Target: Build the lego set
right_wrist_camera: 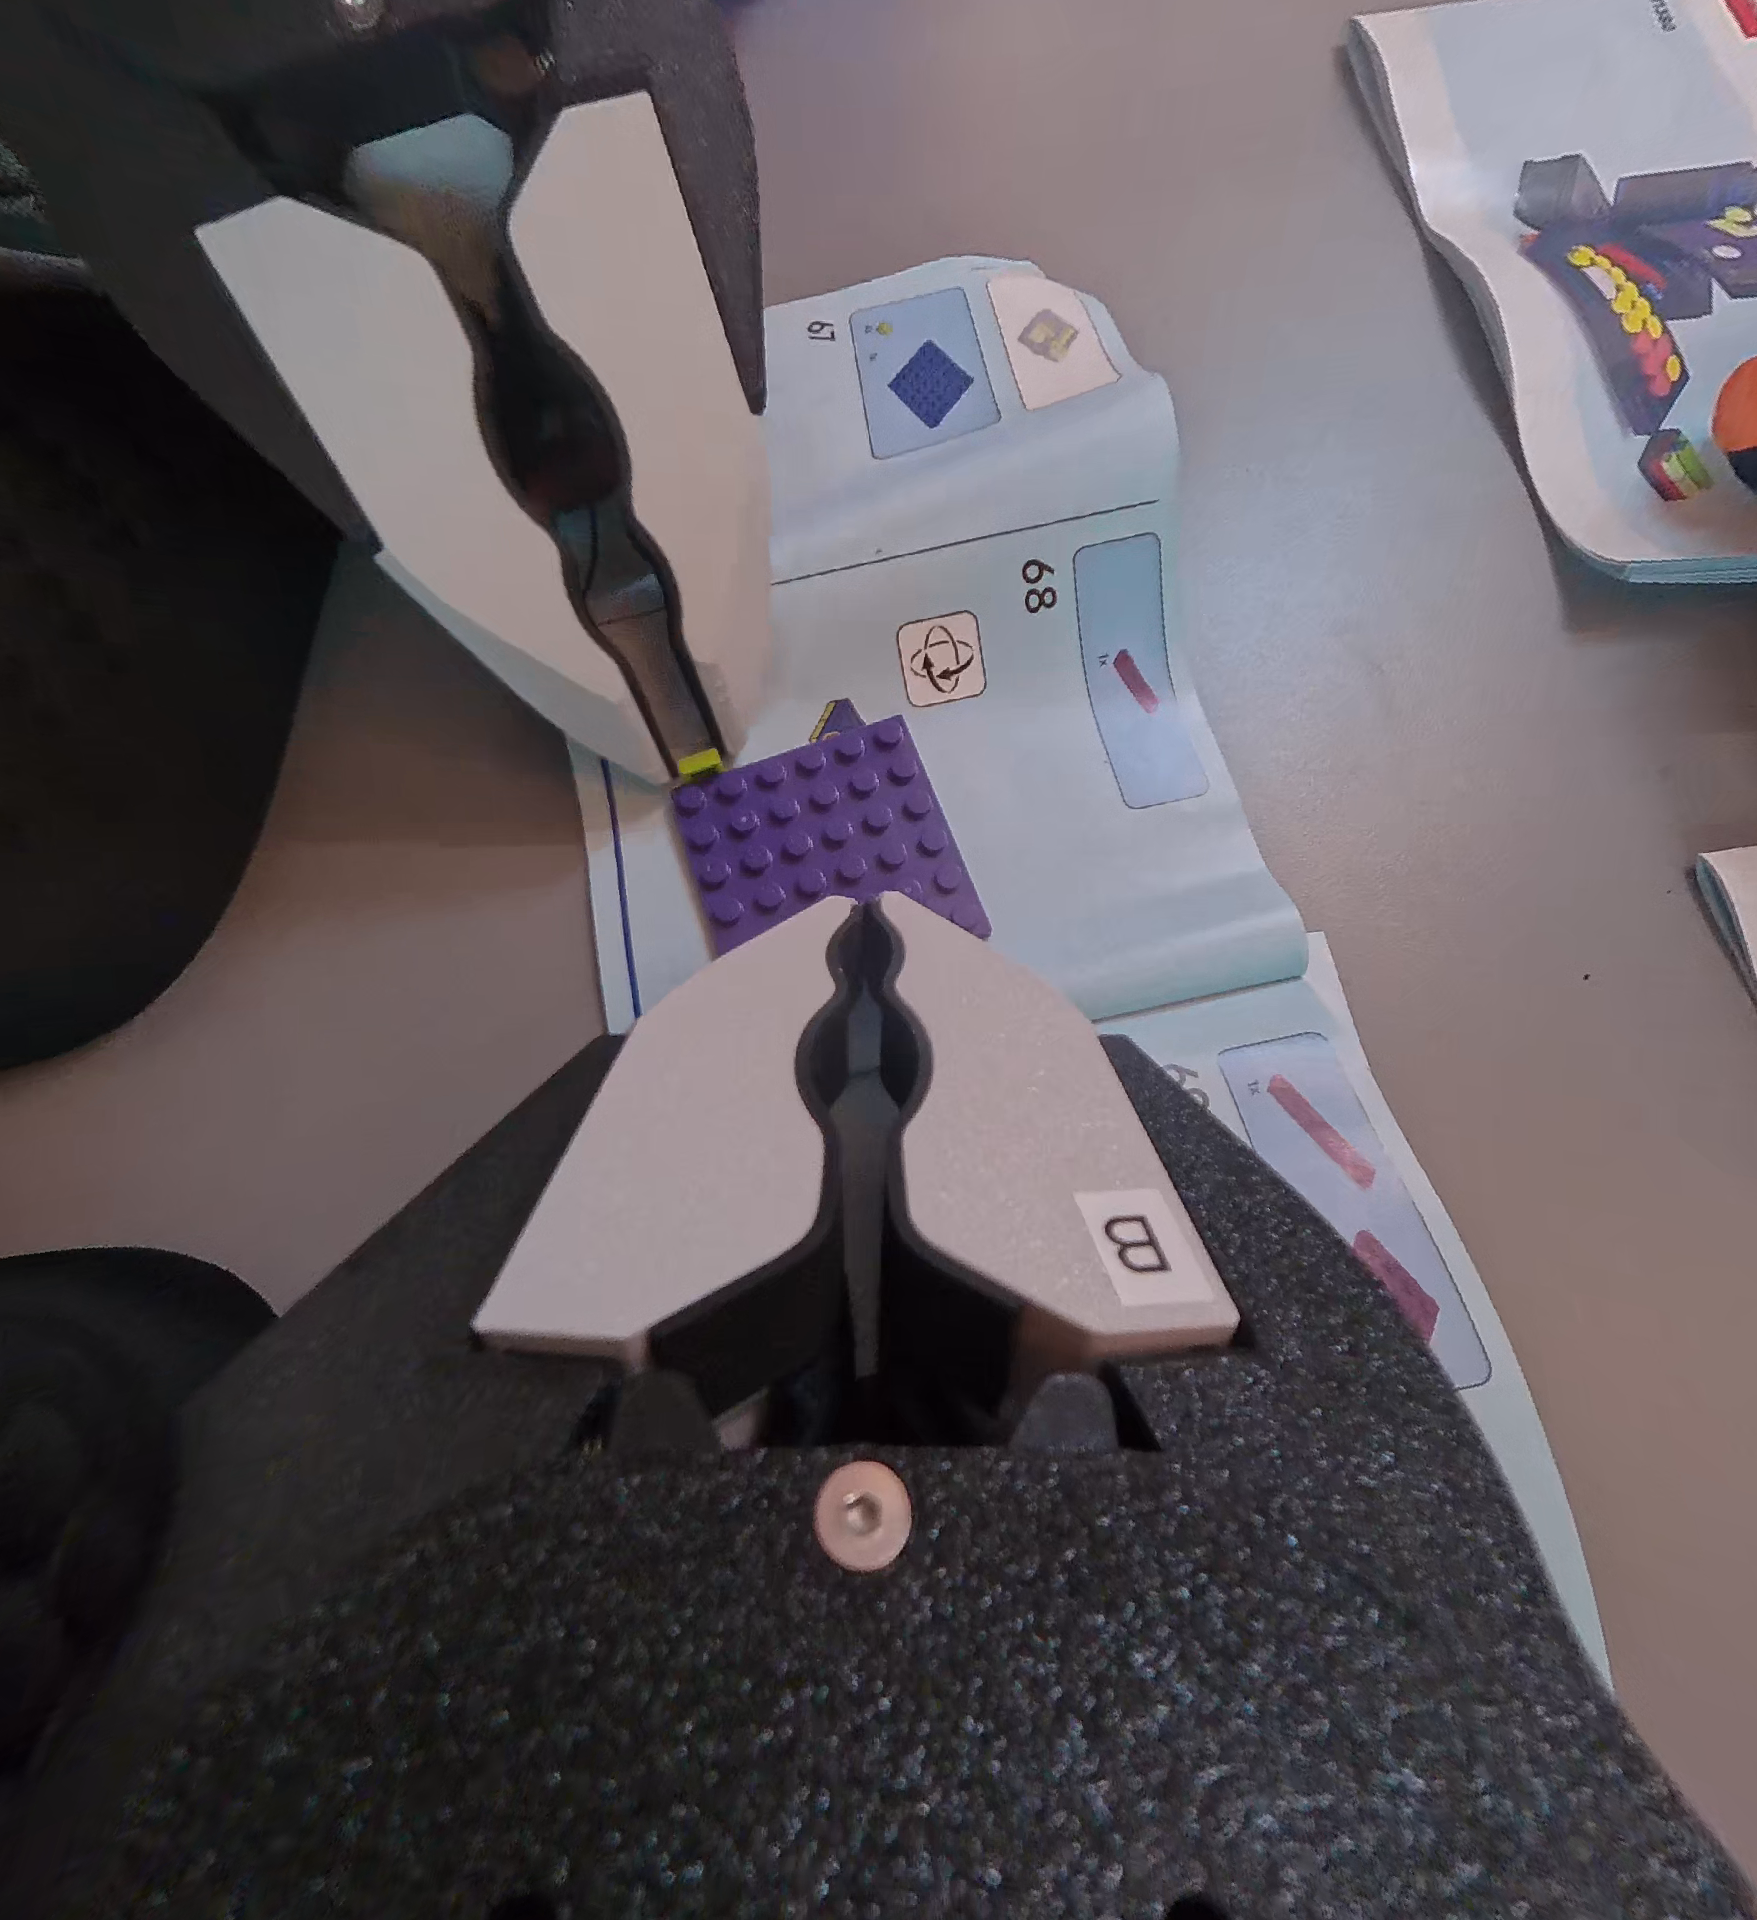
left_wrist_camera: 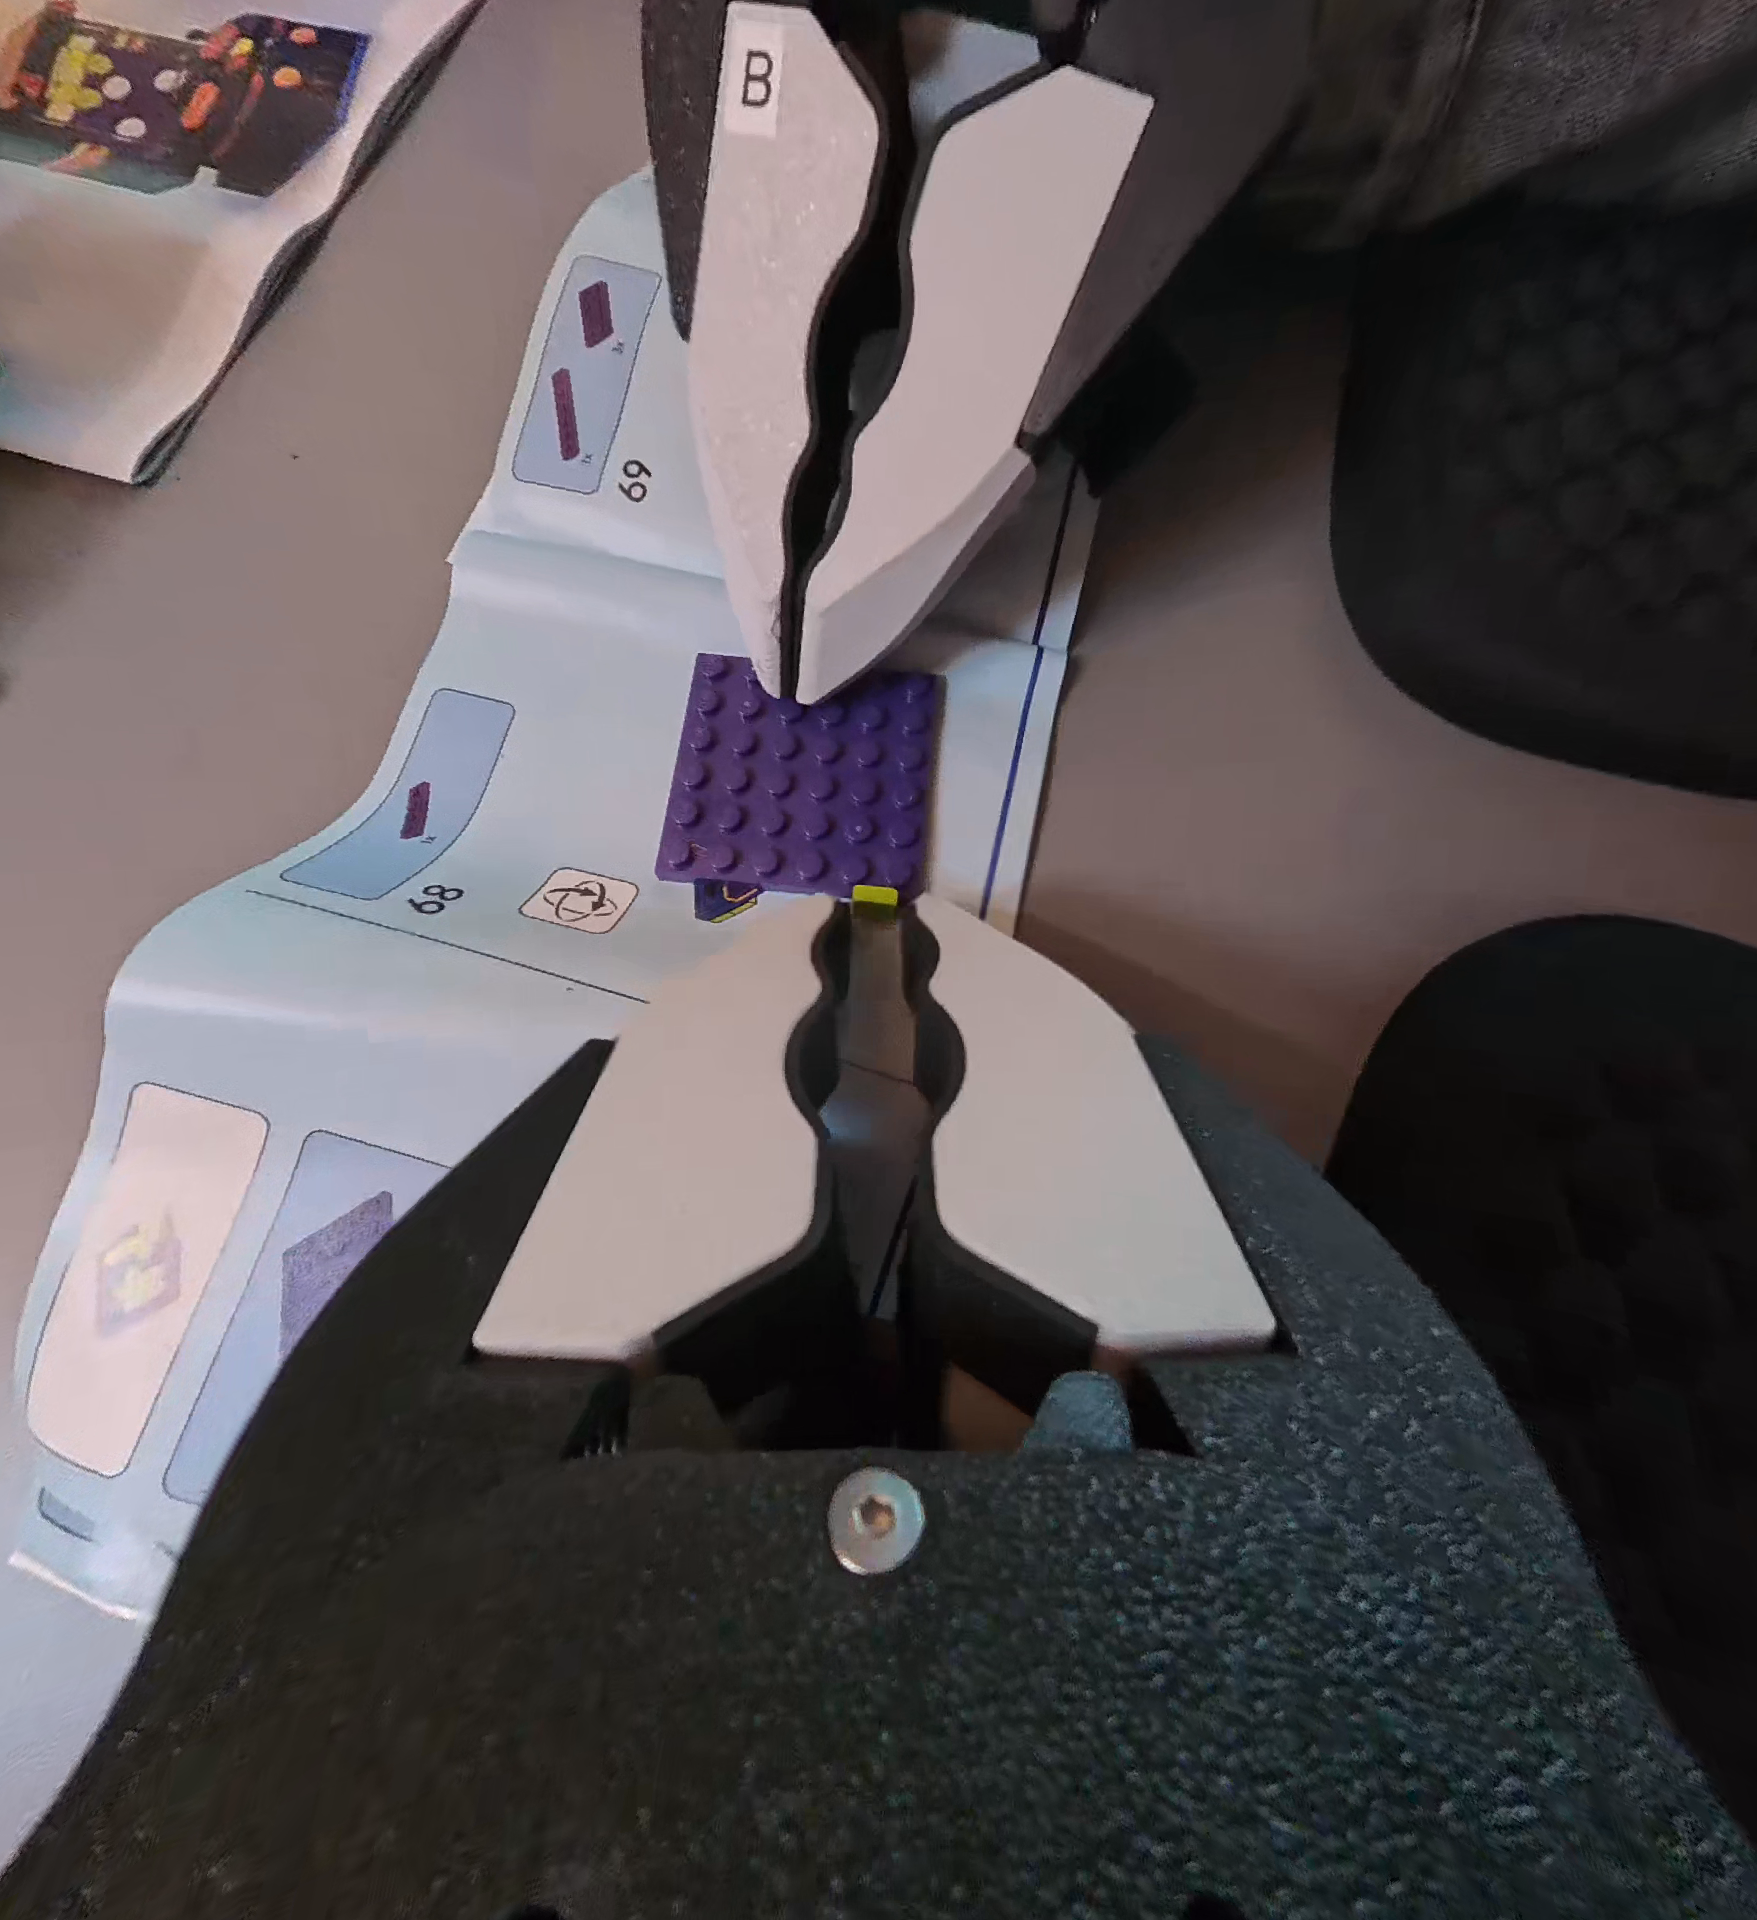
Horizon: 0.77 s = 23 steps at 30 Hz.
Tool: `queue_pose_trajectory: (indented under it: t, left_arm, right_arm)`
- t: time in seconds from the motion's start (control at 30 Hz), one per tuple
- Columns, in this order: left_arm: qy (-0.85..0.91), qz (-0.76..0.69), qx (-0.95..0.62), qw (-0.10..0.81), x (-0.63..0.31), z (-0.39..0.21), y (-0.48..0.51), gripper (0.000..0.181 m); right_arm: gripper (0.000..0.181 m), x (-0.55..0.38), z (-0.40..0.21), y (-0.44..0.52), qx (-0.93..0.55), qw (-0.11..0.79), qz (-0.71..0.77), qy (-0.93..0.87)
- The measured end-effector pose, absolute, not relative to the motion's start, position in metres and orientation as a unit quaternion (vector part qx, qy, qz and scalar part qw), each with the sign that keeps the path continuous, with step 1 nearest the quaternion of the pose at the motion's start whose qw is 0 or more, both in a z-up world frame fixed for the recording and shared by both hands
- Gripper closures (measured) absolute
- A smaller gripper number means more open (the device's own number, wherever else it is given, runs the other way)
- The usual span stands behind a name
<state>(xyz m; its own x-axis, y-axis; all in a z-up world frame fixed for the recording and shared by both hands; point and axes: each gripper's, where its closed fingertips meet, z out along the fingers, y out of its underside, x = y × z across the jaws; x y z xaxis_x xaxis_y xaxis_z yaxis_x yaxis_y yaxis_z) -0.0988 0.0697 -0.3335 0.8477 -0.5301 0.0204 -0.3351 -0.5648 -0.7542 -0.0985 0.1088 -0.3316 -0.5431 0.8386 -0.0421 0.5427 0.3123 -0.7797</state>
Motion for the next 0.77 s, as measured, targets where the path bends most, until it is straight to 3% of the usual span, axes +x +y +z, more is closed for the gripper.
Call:
queue_pose_trajectory:
  t: [0.3, 0.77]
  left_arm:
    - [0.257, -0.122, -0.886, 0.365, -0.0960, -0.3311, 0.0681, 0.174]
    - [0.360, -0.026, -0.922, 0.141, -0.0976, -0.3302, 0.0670, 0.174]
  right_arm:
    - [0.181, -0.0987, -0.3317, 0.1087, -0.438, 0.190, 0.389, -0.788]
    - [0.181, -0.0979, -0.3317, 0.1077, -0.436, 0.185, 0.392, -0.789]
